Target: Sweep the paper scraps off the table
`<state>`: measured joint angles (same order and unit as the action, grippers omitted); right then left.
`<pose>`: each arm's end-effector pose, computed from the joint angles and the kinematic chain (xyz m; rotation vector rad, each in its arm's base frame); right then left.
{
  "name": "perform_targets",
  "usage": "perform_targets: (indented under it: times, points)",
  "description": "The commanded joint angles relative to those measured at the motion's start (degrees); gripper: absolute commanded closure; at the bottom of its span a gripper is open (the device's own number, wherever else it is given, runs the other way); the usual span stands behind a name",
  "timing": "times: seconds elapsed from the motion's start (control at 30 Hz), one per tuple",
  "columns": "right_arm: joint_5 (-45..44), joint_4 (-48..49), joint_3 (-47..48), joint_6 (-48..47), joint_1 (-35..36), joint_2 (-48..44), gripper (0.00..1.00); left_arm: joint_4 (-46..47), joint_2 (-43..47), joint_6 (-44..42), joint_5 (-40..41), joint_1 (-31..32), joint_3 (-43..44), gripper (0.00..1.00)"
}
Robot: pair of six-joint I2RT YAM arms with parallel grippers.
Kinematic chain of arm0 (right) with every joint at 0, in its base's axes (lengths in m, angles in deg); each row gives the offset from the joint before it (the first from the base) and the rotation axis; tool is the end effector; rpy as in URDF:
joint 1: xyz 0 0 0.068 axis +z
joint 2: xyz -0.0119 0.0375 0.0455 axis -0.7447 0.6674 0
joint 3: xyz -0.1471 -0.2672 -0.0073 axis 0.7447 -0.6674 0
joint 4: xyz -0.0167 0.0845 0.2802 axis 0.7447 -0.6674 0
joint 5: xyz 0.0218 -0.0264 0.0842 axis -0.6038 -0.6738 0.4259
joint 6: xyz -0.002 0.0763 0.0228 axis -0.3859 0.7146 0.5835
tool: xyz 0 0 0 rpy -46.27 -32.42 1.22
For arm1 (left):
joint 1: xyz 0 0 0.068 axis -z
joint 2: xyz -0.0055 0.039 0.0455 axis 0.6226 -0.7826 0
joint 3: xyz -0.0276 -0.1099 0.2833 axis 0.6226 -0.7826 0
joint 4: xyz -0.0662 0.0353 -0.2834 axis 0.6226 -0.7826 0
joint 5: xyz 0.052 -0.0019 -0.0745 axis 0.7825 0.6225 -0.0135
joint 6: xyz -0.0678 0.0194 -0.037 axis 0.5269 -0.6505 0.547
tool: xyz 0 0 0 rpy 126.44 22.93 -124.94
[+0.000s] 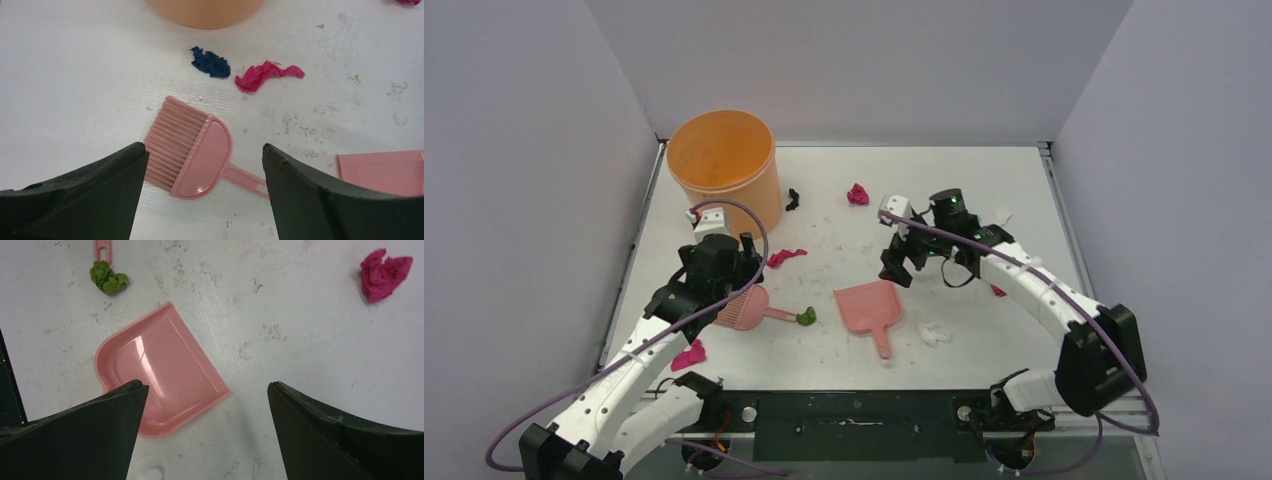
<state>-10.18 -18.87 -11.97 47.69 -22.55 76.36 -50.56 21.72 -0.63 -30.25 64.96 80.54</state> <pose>0.2679 0.1769 0.2714 -1.2598 1.8363 0.7959 0.2105 -0.0704 0.2891 -0.2722 2.1526 -0.0172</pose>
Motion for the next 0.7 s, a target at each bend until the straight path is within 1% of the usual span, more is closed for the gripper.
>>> perform_targets:
  times: [0.0, 0.07, 0.13, 0.17, 0.27, 0.3, 0.37, 0.43, 0.47, 0.5, 0.53, 0.63, 0.67]
  points:
    - [0.3, -5.2, 11.8, -4.7, 5.6, 10.2, 0.06, 1.3, 3.2, -1.3, 5.5, -1.9, -2.7, 0.17]
    - [0.0, -3.1, 14.7, -3.7, 8.9, 13.4, 0.07, 0.7, 4.3, 0.4, 7.7, -3.9, -2.5, 0.16]
    - [-1.1, -1.7, 17.5, -3.0, 12.3, 16.9, 0.07, 0.8, 6.2, 2.0, 8.1, -7.2, -2.6, 0.15]
    - [-1.9, -1.6, 19.1, -2.6, 14.2, 18.9, 0.08, 0.9, 7.3, 2.5, 8.2, -7.8, -2.8, 0.15]
    - [-4.4, -2.8, 25.2, -1.3, 18.8, 26.0, 0.14, 1.4, 9.9, 3.9, 9.5, -9.0, -3.5, 0.15]
    - [-4.8, -3.4, 27.2, -0.4, 20.0, 28.6, 0.18, 1.1, 10.3, 4.1, 10.9, -9.0, -3.5, 0.15]
    - [-4.1, -5.7, 32.9, 0.9, 21.5, 33.7, 0.22, 0.2, 10.5, 3.8, 15.4, -9.0, -3.7, 0.15]
    - [-2.7, -6.8, 36.6, 3.1, 22.5, 38.0, 0.26, -2.6, 10.4, 6.5, 24.1, -9.3, -3.8, 0.08]
    - [-2.5, -6.5, 37.4, 4.0, 23.0, 39.4, 0.30, -4.4, 10.8, 8.3, 26.5, -9.9, -3.4, 0.06]
    - [-2.9, -5.8, 37.7, 4.4, 23.5, 40.4, 0.31, -4.9, 11.6, 8.7, 26.7, -10.6, -3.4, 0.06]
    - [-4.7, -5.0, 37.7, 4.4, 24.3, 41.2, 0.34, -4.1, 12.9, 8.5, 25.2, -11.0, -3.8, 0.07]
    - [-7.6, -3.1, 37.5, 3.2, 26.9, 43.5, 0.35, 0.4, 16.3, 3.6, 16.7, -11.3, -5.3, 0.08]
    - [-7.7, -2.9, 38.1, 3.0, 27.5, 44.5, 0.35, 0.8, 16.7, 3.0, 15.2, -11.2, -5.2, 0.08]
